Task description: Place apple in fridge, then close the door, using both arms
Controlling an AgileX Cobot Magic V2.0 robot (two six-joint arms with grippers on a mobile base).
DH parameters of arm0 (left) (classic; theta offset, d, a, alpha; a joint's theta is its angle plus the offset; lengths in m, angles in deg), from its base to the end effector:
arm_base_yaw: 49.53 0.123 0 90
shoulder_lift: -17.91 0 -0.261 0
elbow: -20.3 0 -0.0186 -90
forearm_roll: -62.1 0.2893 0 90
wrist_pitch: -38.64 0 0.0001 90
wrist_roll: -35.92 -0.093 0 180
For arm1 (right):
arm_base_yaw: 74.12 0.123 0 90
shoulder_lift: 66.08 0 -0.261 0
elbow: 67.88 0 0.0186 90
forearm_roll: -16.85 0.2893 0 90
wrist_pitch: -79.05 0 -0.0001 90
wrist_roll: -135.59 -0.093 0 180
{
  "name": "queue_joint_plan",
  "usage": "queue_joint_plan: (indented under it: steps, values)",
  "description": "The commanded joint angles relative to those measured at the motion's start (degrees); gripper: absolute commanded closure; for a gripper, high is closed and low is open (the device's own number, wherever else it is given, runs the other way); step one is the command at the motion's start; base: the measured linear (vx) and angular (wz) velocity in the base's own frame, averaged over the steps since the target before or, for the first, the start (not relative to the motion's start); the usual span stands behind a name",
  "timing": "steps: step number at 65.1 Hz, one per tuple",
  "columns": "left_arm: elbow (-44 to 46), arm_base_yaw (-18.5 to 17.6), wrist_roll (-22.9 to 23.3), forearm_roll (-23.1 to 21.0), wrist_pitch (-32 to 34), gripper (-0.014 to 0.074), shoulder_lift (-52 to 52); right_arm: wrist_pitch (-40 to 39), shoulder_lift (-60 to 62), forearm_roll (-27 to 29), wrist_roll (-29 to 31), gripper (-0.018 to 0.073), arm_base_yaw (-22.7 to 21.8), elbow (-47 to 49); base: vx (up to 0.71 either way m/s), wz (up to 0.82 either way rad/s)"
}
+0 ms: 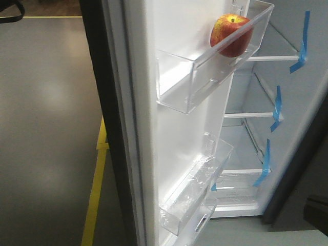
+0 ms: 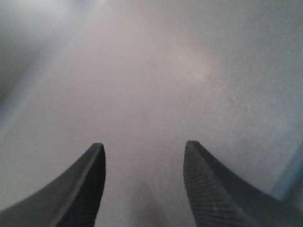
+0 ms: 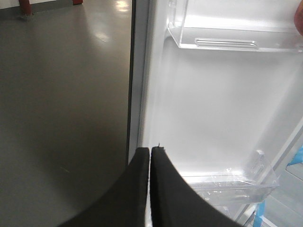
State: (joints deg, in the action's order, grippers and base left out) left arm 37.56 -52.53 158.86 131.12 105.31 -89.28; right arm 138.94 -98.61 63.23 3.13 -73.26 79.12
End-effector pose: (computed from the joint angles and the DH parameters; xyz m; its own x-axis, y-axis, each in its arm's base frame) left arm 0.3986 -0.1007 0.4219 -0.5240 -0.4748 -0.7071 0.7764 0.0751 -0.6258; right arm 0.1001 0.0598 0.3689 -0.2095 -0.2670 -0.9406 -0.6885 0.7234 -0.0519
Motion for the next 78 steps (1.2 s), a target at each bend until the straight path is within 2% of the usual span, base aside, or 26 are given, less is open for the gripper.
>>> queue_joint_plan:
  steps: [1,14,24,33,40,47,55,59,68,73,78]
  values:
    - [1.86,-3.85,0.42,-3.08,5.43,0.0221,2.79,-2.94,-0.46,2.73,0.07,0.0563,-0.17,1.34,0.0,0.0]
    - [1.86,-11.58,0.42,-2.3,10.75,0.0221,2.79,-2.94,-0.46,3.97,0.07,0.0563,-0.17,1.34,0.0,0.0]
    - [1.86,-16.92,0.42,-1.65,12.21,0.0221,2.79,-3.52,-0.46,3.97,0.07,0.0563,-0.17,1.34,0.0,0.0]
    - [1.86,-17.62,0.37,-1.5,11.07,0.0221,2.91,-6.39,-0.46,4.08,-0.61,0.0561,-0.17,1.34,0.0,0.0]
    - [1.86,-16.26,0.37,-1.22,10.45,0.0221,2.91,-11.27,-0.53,4.01,-4.46,0.0541,-0.17,1.34,0.0,0.0]
    - [1.86,-14.07,0.32,-1.22,9.19,0.0221,2.91,-13.29,-1.24,3.85,-4.63,0.0484,-0.17,1.34,0.0,0.0]
    - [1.86,-11.08,0.32,-1.22,6.43,0.0221,2.91,-15.09,-3.19,4.67,-4.63,0.0353,-0.17,1.34,0.0,0.0]
    - [1.86,-9.37,0.15,-1.16,4.95,0.0221,2.91,-17.24,-4.51,5.39,-4.37,0.024,-0.17,1.34,0.0,0.0]
    - [1.86,-5.94,-1.88,-1.16,1.05,0.0221,2.91,-23.66,-8.45,6.23,-4.16,0.0053,-0.17,2.02,0.0,0.0]
    - [1.86,-4.68,-2.65,-1.16,-0.86,0.0221,2.91,-26.22,-10.91,7.01,-3.93,0.0011,-0.17,3.42,0.0,0.0]
    - [1.86,-3.52,-2.71,-1.16,-2.44,0.0221,2.91,-29.83,-14.12,7.06,-3.93,0.0007,-0.17,5.4,0.0,0.0]
